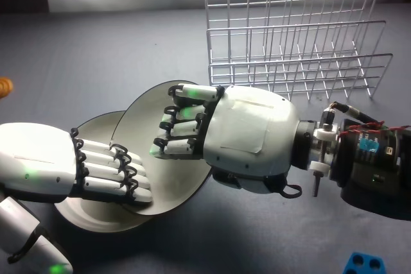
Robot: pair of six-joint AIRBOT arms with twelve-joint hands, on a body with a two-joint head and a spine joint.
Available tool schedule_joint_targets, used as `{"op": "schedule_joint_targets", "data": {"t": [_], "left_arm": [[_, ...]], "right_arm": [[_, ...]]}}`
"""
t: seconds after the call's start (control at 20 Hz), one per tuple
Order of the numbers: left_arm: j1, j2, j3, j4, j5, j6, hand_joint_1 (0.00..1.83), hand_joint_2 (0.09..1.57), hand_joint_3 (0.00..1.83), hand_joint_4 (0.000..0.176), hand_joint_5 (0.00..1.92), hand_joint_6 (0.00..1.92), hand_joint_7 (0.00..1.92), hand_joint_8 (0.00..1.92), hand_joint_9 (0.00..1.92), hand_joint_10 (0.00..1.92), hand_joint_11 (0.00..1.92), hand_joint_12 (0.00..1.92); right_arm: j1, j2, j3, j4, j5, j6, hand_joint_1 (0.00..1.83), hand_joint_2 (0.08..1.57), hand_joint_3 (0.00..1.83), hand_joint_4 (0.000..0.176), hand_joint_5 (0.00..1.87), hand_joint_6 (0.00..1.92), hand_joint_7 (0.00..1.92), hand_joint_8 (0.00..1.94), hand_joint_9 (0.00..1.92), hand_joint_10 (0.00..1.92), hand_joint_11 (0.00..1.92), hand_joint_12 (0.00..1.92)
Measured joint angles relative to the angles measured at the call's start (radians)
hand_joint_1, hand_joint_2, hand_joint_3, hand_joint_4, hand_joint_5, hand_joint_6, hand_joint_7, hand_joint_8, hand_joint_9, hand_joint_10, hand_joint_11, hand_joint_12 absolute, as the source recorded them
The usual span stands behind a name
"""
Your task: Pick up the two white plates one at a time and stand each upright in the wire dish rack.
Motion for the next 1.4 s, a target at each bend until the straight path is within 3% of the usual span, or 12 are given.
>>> {"op": "schedule_joint_targets", "data": {"t": [0.05,0.1,0.15,0.2,0.25,0.3,0.35,0.45,0.75,1.1,1.25,1.4], "left_arm": [[0.0,0.0,0.0,0.0,0.0,0.0,0.0,1.06,0.0,0.0,0.03,0.01,0.01,0.0,0.0,0.0,0.0,0.0],[0.0,0.0,0.0,0.0,0.0,0.0,0.0,1.06,0.0,0.0,0.02,0.0,0.01,0.0,0.0,0.0,0.0,0.0],[0.0,0.0,0.0,0.0,0.0,0.0,0.0,1.06,0.0,0.0,0.02,0.0,0.01,0.0,0.0,0.0,0.0,0.0],[0.0,0.0,0.0,0.0,0.0,0.0,0.0,1.06,0.0,0.0,0.02,0.0,0.01,0.0,0.0,0.0,0.0,0.0],[0.0,0.0,0.0,0.0,0.0,0.0,0.0,1.06,0.0,0.0,0.03,0.01,0.02,0.01,0.0,0.0,0.0,0.0],[0.0,0.0,-0.002,0.0,-0.001,-0.001,0.0,1.06,0.0,0.0,0.02,0.0,0.01,0.0,0.0,0.0,0.0,0.0],[0.0,0.0,-0.002,-0.001,-0.003,-0.002,0.0,1.06,0.0,0.0,0.01,0.0,0.0,0.0,0.0,0.0,0.0,0.0],[0.0,0.0,-0.002,0.0,-0.002,-0.003,0.0,1.06,0.0,0.0,0.01,0.0,0.0,0.0,0.0,0.0,0.0,0.0],[-0.049,0.011,-0.007,0.017,-0.011,-0.008,0.0,1.06,0.0,0.0,0.01,0.0,0.0,0.0,0.0,0.0,0.0,0.0],[-0.151,0.089,0.001,0.026,-0.041,-0.025,0.0,1.06,0.0,0.0,0.02,0.0,0.0,0.0,0.0,0.0,0.0,0.0],[-0.162,0.107,0.012,0.051,-0.04,-0.029,0.0,1.07,0.0,0.0,0.03,0.01,0.01,0.0,0.0,0.0,0.0,0.0],[-0.162,0.124,0.033,0.077,-0.042,-0.029,0.0,1.06,0.0,0.0,0.03,0.0,0.01,0.0,0.0,0.0,0.0,0.0]], "right_arm": [[0.0,-0.002,0.0,0.0,0.003,-0.001,1.18,1.19,0.01,0.0,0.78,0.06,0.8,0.03,0.71,0.17,0.23,1.35],[0.0,-0.002,0.0,-0.002,0.008,-0.005,1.17,1.19,0.0,0.0,0.83,0.07,0.84,0.04,0.74,0.18,0.26,1.35],[0.0,-0.004,0.0,-0.005,0.011,-0.007,1.11,1.2,0.03,0.0,0.79,1.22,0.95,0.04,0.81,0.21,0.31,1.39],[-0.004,-0.004,0.0,-0.003,0.016,-0.008,1.11,1.2,0.03,0.0,0.79,1.22,0.95,0.04,0.81,0.21,0.31,1.39],[-0.004,-0.004,0.0,-0.002,0.025,-0.008,1.17,1.17,0.03,0.0,0.84,1.22,0.91,0.87,0.89,0.24,0.42,1.33],[-0.004,-0.004,-0.001,-0.005,0.039,-0.011,1.2,1.15,0.0,0.014,0.9,1.15,0.95,0.97,0.98,0.29,0.55,1.32],[-0.004,-0.004,0.0,-0.01,0.049,-0.013,1.2,1.14,0.0,0.019,0.9,1.15,0.96,0.99,1.01,0.3,0.59,1.28],[-0.004,-0.004,-0.001,-0.021,0.06,-0.015,1.22,1.12,0.0,0.01,0.93,1.09,1.05,0.88,1.09,0.31,0.69,1.21],[-0.004,-0.006,-0.001,-0.019,0.066,-0.014,1.22,1.13,0.0,0.007,0.9,1.12,1.02,0.93,1.1,0.25,0.64,1.23],[-0.004,-0.007,-0.003,-0.019,0.075,-0.014,1.22,1.12,0.0,0.014,0.92,1.08,1.03,0.92,1.12,0.21,0.64,1.23],[-0.004,-0.007,-0.005,-0.017,0.081,-0.017,1.22,1.12,0.0,0.006,0.9,1.1,1.03,0.93,1.13,0.2,0.63,1.23],[-0.004,-0.006,-0.009,-0.016,0.093,-0.023,1.21,1.13,0.0,0.011,0.9,1.11,1.02,0.93,1.12,0.19,0.64,1.25]]}}
